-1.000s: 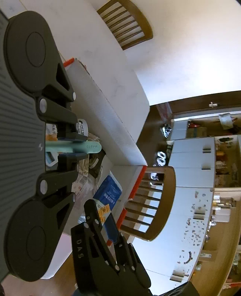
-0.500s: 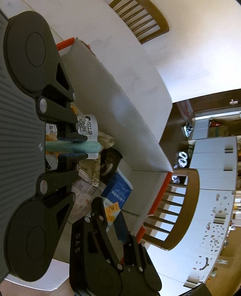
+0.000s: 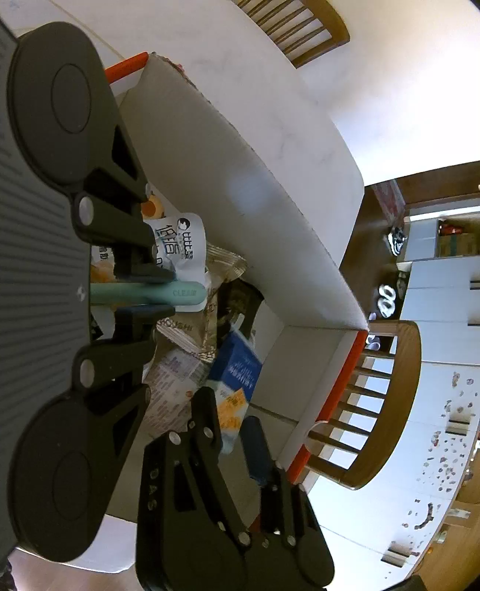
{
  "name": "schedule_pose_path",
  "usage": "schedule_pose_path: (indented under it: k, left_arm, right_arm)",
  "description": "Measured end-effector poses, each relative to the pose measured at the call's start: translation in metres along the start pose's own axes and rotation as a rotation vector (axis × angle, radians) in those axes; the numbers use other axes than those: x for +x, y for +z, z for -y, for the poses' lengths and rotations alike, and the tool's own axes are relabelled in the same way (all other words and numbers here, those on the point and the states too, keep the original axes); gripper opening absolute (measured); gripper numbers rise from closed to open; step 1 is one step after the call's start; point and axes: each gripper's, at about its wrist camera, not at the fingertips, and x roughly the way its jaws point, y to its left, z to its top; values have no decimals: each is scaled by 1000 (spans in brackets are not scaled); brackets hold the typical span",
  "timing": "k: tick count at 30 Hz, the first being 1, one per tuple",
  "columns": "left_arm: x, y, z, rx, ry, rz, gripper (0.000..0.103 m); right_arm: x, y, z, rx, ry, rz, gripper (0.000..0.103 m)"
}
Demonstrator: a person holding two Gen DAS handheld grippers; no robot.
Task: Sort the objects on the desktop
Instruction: 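Lower both items into the box and open both grippers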
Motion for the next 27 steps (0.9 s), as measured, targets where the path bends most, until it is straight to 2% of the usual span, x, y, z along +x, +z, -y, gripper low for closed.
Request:
schedule_pose_path:
  k: [2,11,13,16,18,20,24,25,26,27]
  left_arm:
    - [-1,-1,3,15,22,-1,11]
    - [-17,0,4,1,42,30,13]
    - [-21,0,3,-5,47,38,19]
    - [-27,-1,3,-13,50,53,33]
    - [-33,-2,3,-20,58,68,57]
    - [-38,-4,2,-30,56,84,61]
    - [-48,-8,-1,-61,54,96,61]
    - [-52,-10,-2,-66,55,102,62]
    - [-54,-12,-3,-71,60,105,65]
    - [-58,-13,-3,-78,61,109,66]
  right_arm:
    - [-4,-1,2,0,3,10,47]
    - [-26,-4,9,15,30,47,47]
    - [-31,-4,9,22,35,55,47]
    - [-38,-5,9,30,49,65,47]
    - [-43,-6,8,30,54,73,47]
    - [-47,-7,6,32,63,81,47]
    - [-57,-8,2,31,74,106,49]
    - [-59,-8,1,32,75,112,52]
    - [-62,-9,1,31,74,120,63]
    - [-66,-11,0,31,76,132,69]
